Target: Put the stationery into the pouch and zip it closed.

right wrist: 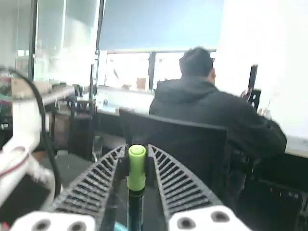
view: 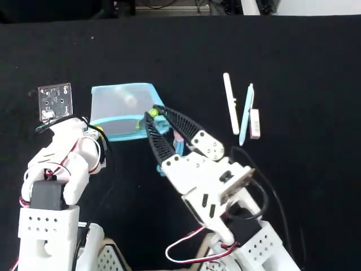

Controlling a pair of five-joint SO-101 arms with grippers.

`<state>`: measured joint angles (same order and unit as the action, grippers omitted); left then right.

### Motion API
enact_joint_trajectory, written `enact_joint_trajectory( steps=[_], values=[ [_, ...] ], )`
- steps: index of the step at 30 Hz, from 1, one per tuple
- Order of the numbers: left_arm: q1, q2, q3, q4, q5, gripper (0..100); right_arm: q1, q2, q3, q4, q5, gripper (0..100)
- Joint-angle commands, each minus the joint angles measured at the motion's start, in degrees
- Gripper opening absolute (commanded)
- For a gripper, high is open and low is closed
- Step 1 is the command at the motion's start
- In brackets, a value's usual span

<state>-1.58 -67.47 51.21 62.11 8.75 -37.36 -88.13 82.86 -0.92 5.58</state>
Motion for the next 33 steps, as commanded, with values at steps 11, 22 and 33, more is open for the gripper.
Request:
enact_joint_trajectory(
  steps=[11, 22, 33],
  values=[
    [-0.4, -0.8, -0.7, 0.0, 0.3, 3, -7.8, 0.0, 5.5, 7.1, 0.4, 3.5],
    [-0.4, -0.8, -0.7, 0.0, 0.3, 3, -7.6, -0.5, -7.0, 22.9, 0.2, 14.5],
    [-0.4, -0.8, -0.7, 0.0, 0.3, 3, 27.2, -0.7, -22.6, 36.4, -0.1, 6.4]
  ],
)
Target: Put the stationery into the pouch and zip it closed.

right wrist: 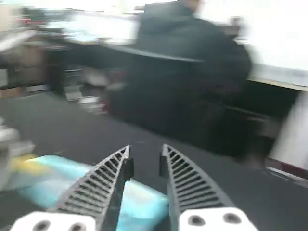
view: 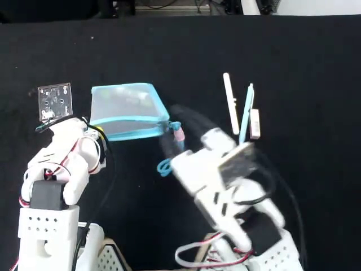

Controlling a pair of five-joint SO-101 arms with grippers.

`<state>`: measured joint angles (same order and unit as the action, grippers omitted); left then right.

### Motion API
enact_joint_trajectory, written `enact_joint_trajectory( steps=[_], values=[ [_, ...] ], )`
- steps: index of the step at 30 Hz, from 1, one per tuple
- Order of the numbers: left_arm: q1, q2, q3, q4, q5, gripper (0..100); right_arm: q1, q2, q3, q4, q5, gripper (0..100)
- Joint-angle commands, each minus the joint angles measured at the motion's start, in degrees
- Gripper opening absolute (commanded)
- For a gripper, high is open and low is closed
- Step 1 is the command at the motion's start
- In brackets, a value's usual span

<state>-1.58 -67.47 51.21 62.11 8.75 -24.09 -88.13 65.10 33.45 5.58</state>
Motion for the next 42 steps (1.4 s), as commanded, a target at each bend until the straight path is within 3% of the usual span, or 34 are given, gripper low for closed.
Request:
enact_joint_trajectory(
  steps=[1, 3, 6, 16, 21, 29, 38, 42],
  values=[
    [-0.4, -0.8, -0.7, 0.0, 0.3, 3, 18.1, -0.6, -4.8, 2.8, 0.0, 6.4],
    [-0.4, -0.8, -0.7, 0.0, 0.3, 3, 24.8, 0.0, -3.6, 3.8, -0.1, 6.4],
    [-0.4, -0.8, -0.7, 0.0, 0.3, 3, 29.2, 0.0, 2.1, 2.1, 0.3, 6.4],
    [-0.4, -0.8, -0.7, 0.0, 0.2, 3, 29.5, 1.0, 12.2, 0.0, 0.4, 6.4],
    [-0.4, -0.8, -0.7, 0.0, 0.2, 3, 29.7, 11.9, 10.3, -0.4, 0.3, 6.4],
    [-0.4, -0.8, -0.7, 0.0, 0.2, 3, 30.2, 45.1, -7.0, 1.0, -0.2, 6.4],
    [-0.4, -0.8, -0.7, 0.0, 0.2, 3, 41.3, 74.6, -31.4, 15.6, 0.3, 6.5],
    [-0.1, -0.8, -0.7, 0.0, 0.2, 3, 43.1, 84.9, -40.7, 21.5, 0.4, 6.5]
  ],
)
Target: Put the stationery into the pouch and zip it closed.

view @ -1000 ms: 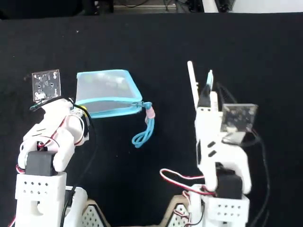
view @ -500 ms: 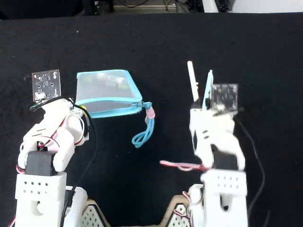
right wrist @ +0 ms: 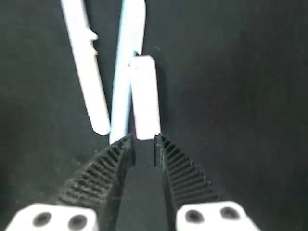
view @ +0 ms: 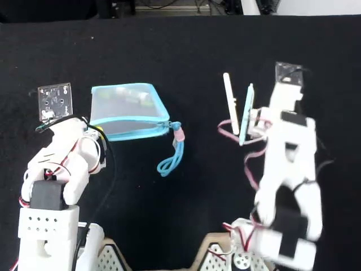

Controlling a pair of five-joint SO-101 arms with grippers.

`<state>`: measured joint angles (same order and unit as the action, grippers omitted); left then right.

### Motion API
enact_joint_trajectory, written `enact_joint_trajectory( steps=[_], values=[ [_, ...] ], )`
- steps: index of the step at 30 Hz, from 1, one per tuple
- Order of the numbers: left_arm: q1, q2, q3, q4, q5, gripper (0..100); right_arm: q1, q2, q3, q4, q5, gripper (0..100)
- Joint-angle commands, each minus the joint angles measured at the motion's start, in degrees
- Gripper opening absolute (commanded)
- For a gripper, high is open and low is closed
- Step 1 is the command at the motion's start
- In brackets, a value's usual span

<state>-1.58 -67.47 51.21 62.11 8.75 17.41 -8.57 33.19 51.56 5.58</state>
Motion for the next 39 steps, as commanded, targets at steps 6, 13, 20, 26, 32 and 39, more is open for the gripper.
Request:
enact_joint_trajectory(
  steps=[6, 13, 20, 26, 32, 39],
  values=[
    [0.0, -0.8, -0.7, 0.0, 0.2, 3, 1.1, 18.3, -23.5, 8.9, 3.3, 13.9],
    [-0.4, -0.8, -0.7, 0.0, 0.2, 3, -0.1, 35.1, -43.8, 13.6, 6.7, 16.2],
    [-0.4, -0.8, -0.7, 0.0, 0.2, 3, -2.5, 54.5, -67.9, 23.3, 7.2, 16.2],
    [-0.4, -0.8, -0.7, 0.0, 0.2, 3, -2.9, 69.5, -90.5, 33.2, 9.8, 16.2],
    [-0.4, -0.8, -0.7, -0.1, 0.2, 3, -2.9, 80.7, -112.7, 48.2, 12.0, 16.2],
    [-0.4, -0.8, -0.7, 0.0, 0.2, 3, -0.4, 83.8, -115.6, 49.7, 13.2, 13.5]
  ],
)
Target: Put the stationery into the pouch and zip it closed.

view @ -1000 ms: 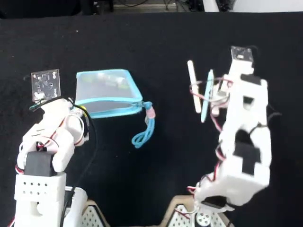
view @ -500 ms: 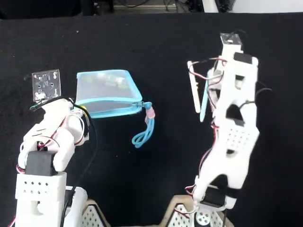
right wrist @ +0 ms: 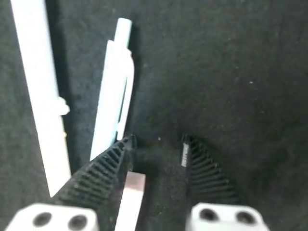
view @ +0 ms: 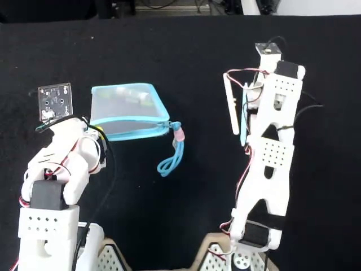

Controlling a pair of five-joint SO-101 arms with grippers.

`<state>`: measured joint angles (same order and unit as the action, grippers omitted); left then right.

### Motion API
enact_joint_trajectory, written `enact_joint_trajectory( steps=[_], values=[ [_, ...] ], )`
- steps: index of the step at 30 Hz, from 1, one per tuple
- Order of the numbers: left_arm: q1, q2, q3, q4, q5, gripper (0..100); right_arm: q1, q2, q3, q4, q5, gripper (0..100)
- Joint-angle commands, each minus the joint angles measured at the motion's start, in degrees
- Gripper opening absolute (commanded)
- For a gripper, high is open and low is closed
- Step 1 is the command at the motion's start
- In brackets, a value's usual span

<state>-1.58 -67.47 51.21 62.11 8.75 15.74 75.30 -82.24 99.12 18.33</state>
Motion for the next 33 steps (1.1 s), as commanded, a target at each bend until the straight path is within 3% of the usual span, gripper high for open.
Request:
enact_joint_trajectory(
  steps=[1, 6, 15, 21, 33],
  values=[
    [-0.4, -0.8, -0.7, 0.0, 0.2, 3, 1.4, -0.6, 1.0, 2.1, 0.4, 13.5],
    [-0.4, -0.8, -0.7, 0.0, 0.2, 3, 1.7, -8.3, 11.8, 2.2, 0.1, 13.5],
    [-0.4, -0.8, -0.7, 0.0, 0.2, 3, 0.5, -33.3, 45.8, 0.9, 0.5, 13.5],
    [-0.4, -0.8, -0.7, 0.1, 0.2, 3, 0.5, -43.4, 61.9, -9.7, 1.1, 13.5],
    [-0.4, -0.8, -0.7, 0.1, 0.2, 3, -0.9, -59.2, 89.0, -25.7, 12.0, 16.2]
  ],
)
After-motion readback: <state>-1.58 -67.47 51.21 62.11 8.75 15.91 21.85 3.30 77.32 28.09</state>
